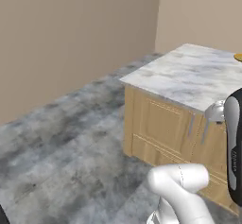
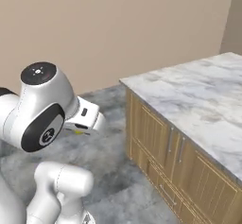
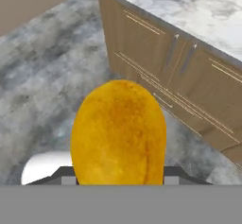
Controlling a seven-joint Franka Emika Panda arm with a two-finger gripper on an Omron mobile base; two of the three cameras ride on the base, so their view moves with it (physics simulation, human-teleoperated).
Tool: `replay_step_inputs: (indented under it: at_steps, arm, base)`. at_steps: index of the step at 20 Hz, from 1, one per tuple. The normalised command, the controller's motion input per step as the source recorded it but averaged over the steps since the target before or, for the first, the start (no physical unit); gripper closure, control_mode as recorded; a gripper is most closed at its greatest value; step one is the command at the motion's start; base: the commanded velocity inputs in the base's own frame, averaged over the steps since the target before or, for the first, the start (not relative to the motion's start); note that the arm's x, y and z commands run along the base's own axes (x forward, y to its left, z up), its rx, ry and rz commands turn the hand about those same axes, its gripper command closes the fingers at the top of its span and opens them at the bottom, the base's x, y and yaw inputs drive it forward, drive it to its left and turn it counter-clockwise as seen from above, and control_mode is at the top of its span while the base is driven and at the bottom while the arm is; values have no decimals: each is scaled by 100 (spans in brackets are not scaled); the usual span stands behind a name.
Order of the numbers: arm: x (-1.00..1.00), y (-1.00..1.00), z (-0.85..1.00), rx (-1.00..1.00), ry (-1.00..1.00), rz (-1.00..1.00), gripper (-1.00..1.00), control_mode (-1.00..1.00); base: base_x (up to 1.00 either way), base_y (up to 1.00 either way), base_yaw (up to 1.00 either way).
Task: Pick up the mango and orange from the fridge and place one fruit on each plate on the dining counter.
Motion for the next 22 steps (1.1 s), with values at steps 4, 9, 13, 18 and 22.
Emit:
replay_step_inputs:
  at_steps: [4,9,13,18,22]
  arm:
    - [0,0,0,0,0,0,100,100]
    - [0,0,0,0,0,0,100,100]
    - [0,0,0,0,0,0,100,100]
    - [0,0,0,0,0,0,100,100]
    - [0,0,0,0,0,0,100,100]
  base:
    - [3,0,-88]
    - [85,74,-37]
    - [100,100,-1]
    - [100,66,1]
    - [100,35,7]
